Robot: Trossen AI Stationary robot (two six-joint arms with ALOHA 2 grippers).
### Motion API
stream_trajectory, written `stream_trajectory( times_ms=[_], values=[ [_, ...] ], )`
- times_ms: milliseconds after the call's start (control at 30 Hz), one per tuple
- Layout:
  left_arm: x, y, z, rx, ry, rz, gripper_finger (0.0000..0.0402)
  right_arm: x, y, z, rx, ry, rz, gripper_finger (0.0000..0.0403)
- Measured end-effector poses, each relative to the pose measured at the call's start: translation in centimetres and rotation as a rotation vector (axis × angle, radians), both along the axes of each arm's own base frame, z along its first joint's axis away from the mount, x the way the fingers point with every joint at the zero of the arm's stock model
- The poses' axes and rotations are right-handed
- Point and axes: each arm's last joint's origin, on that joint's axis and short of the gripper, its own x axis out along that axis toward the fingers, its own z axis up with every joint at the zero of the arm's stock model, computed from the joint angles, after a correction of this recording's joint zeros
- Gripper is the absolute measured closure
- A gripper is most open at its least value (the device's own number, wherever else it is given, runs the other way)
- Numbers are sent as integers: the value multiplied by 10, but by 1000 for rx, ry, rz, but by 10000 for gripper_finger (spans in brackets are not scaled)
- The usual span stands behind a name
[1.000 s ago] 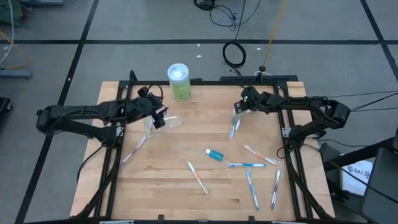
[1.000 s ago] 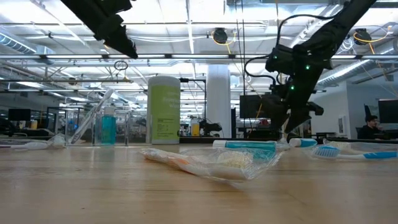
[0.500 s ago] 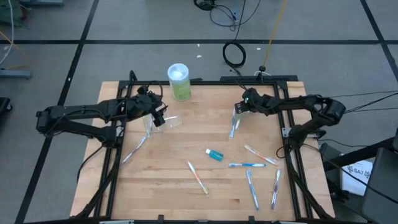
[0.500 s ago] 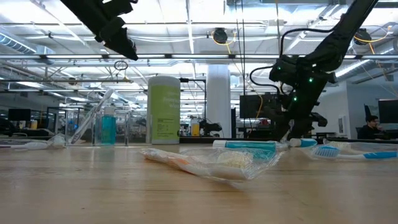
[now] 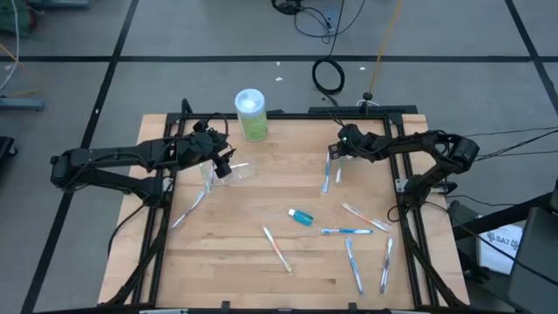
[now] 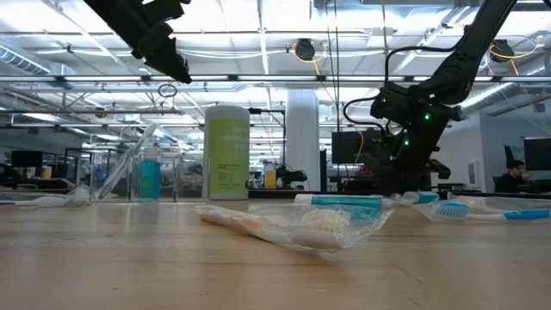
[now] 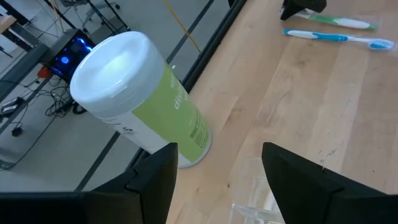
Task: Pick & Place toothbrushing station
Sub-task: Put the right green toothbrush into the transparent organizer
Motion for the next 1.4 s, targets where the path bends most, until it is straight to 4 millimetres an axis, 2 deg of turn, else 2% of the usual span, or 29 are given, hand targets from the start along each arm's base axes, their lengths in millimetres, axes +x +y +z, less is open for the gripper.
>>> stream_trajectory(
  times_ms=[200,333,467,633,900,1033,1167,1400],
  values=[
    [1,0,10,-3,-125,17,160,1,0,0,-4,-14,3,327],
    [-14,-1,27,44,-218,51,160,5,-1,2,-15,-66,31,342],
    [-34,-5,35,10,-269,76,160,11,-3,8,-35,-143,89,352],
    [-50,-9,37,-65,-301,69,160,14,-3,10,-56,-169,108,368],
    [-51,-10,33,-102,-271,52,160,23,-4,20,-155,-248,159,378],
    [-50,-11,33,-127,-281,43,160,30,-4,35,-228,-360,220,377],
    [-52,-12,34,-149,-294,16,160,35,1,60,-320,-500,295,378],
    [-51,-12,34,-158,-293,3,160,46,29,110,-587,-742,463,376]
  ],
)
